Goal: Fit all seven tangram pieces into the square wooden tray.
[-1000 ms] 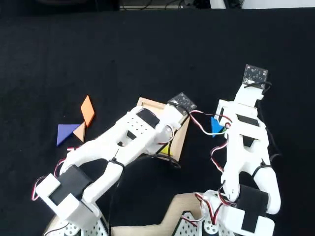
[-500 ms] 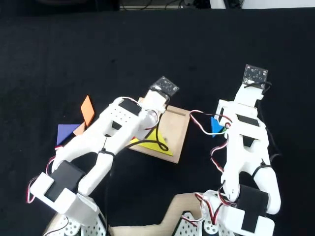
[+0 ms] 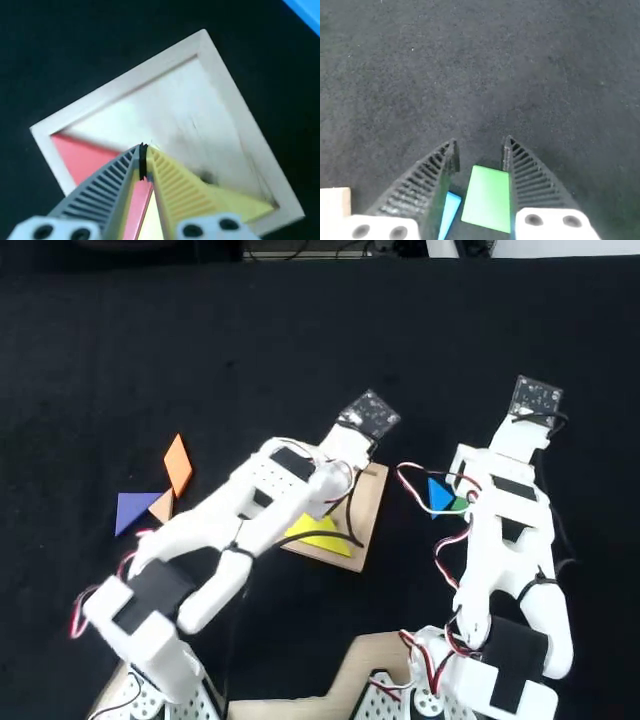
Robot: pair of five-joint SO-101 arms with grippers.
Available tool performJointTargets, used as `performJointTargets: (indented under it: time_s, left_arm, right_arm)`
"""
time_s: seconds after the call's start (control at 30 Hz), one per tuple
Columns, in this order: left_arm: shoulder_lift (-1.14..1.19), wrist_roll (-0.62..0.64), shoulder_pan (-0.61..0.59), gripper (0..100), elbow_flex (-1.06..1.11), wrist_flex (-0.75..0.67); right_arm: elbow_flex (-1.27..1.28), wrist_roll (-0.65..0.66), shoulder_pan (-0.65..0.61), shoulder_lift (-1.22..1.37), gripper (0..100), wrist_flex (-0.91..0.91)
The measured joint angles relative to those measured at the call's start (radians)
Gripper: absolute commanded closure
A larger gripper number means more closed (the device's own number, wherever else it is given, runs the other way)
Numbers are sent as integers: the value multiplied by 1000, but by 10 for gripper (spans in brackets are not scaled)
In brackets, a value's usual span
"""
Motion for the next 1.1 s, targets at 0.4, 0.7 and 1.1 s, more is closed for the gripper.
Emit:
performJointTargets:
  time_s: [0.4, 0.7, 1.1]
  left_arm:
    - [282, 3, -51, 969, -258, -38]
    - [384, -127, -133, 970, -463, 235]
    - [400, -213, -245, 970, -511, 391]
  right_arm:
    - [0, -5, 2, 0, 851, 0]
    - [0, -5, 2, 0, 851, 0]
    - [0, -5, 2, 0, 851, 0]
